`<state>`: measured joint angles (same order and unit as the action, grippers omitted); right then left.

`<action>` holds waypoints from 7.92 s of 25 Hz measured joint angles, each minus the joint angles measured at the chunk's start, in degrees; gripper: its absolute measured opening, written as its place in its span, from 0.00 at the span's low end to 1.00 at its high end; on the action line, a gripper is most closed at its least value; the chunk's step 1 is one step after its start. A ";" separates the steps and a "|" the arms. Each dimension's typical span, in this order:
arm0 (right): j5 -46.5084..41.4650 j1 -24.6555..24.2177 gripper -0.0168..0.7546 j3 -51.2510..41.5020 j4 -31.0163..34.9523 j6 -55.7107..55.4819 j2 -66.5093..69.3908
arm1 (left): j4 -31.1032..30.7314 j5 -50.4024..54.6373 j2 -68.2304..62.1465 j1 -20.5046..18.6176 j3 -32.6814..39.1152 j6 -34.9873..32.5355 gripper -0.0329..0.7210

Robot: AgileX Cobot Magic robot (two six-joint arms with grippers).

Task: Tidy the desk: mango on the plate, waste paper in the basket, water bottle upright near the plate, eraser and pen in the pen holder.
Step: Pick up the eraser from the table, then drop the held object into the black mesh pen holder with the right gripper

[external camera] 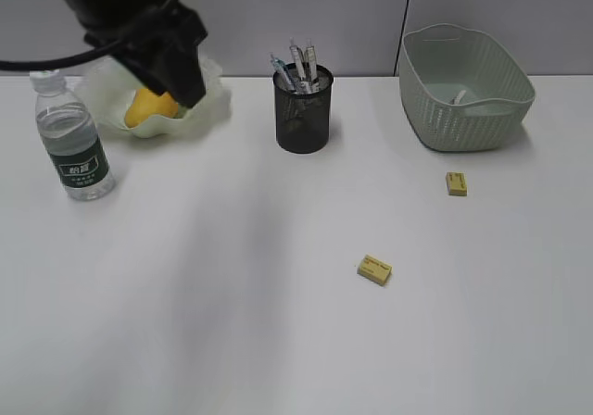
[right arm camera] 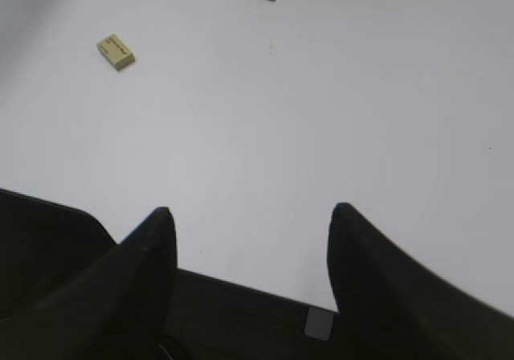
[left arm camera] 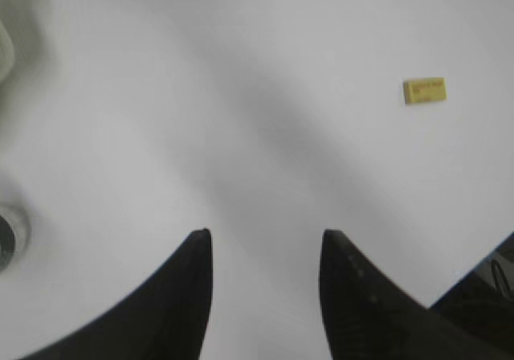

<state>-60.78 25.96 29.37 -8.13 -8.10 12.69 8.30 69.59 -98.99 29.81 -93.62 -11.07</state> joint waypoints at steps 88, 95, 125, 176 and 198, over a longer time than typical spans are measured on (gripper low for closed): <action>14.43 -9.25 0.64 44.32 4.61 -3.64 92.12 | -7.49 -8.40 78.75 0.00 63.38 12.12 0.70; 14.78 -10.13 0.64 52.19 3.41 -6.94 102.73 | -7.49 -8.40 78.75 0.00 63.38 12.12 0.70; 21.83 -14.03 0.57 56.23 5.90 -5.36 115.12 | -7.49 -8.40 78.75 0.00 63.38 12.12 0.70; 34.30 0.72 0.30 78.60 18.57 6.06 115.84 | -7.53 -8.45 78.75 0.00 63.38 12.12 0.70; 17.44 0.72 0.67 91.51 18.52 11.23 119.64 | -7.53 -8.45 78.75 0.00 63.38 12.12 0.70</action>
<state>-43.35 26.68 120.89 10.39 3.14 132.33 0.76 61.14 -20.24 29.81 -30.24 1.05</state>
